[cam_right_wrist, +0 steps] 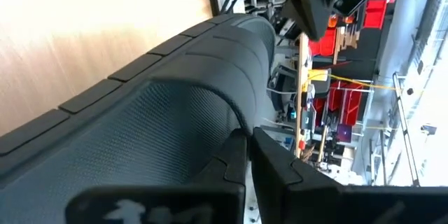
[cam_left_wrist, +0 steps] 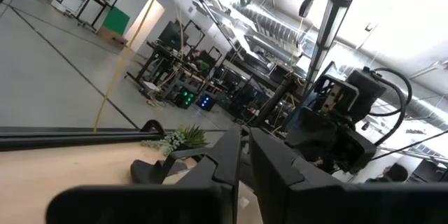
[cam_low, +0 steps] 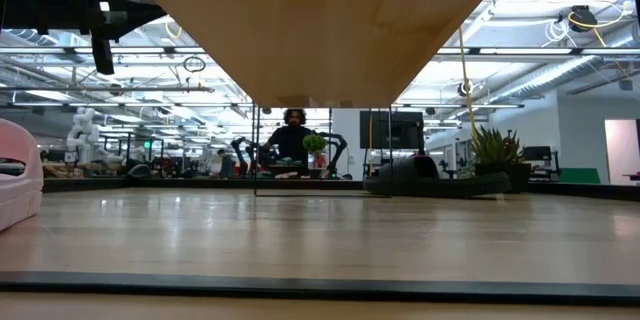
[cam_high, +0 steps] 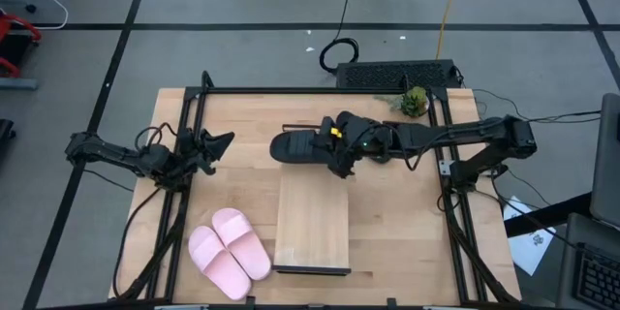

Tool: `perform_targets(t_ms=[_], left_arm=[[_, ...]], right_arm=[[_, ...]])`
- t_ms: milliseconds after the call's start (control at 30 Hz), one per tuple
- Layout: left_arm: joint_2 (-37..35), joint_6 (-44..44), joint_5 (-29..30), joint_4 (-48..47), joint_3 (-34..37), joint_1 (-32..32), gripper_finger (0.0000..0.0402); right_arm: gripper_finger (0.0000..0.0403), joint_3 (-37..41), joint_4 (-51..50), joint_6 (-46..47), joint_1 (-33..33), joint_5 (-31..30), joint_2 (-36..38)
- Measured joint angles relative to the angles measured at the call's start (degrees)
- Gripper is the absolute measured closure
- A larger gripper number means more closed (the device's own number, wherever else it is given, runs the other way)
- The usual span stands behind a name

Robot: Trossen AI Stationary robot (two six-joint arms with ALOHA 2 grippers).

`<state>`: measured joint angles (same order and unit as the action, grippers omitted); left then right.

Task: Pick and place slides into the shelf
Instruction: Put the right black slide on the shelf

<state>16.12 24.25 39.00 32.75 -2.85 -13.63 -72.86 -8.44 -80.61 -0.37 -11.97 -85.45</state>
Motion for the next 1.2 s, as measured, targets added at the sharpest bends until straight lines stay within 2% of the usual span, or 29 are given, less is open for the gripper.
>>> perform_targets(t_ms=[233, 367, 800, 1200], left_arm=[[0.0, -0.04, 0.0, -0.02, 0.0, 0.0, 0.0369], [0.0, -0.04, 0.0, -0.02, 0.0, -0.02, 0.0369], [-0.02, -0.04, 0.02, -0.5, 0.0, -0.01, 0.0369], [-0.02, -0.14, 0.04, -0.47, 0.0, 0.0, 0.0369]], right_arm=[[0.0403, 0.04, -0.14, 0.36, -1.56, 0.35, -0.03], [0.0403, 0.04, -0.4, 1.57, -1.58, 3.24, -0.41], [0.0403, 0.15, -0.16, -1.08, -1.95, 3.28, -2.56], [0.0403, 0.63, 0.03, 0.1, -3.81, 4.74, -2.49]])
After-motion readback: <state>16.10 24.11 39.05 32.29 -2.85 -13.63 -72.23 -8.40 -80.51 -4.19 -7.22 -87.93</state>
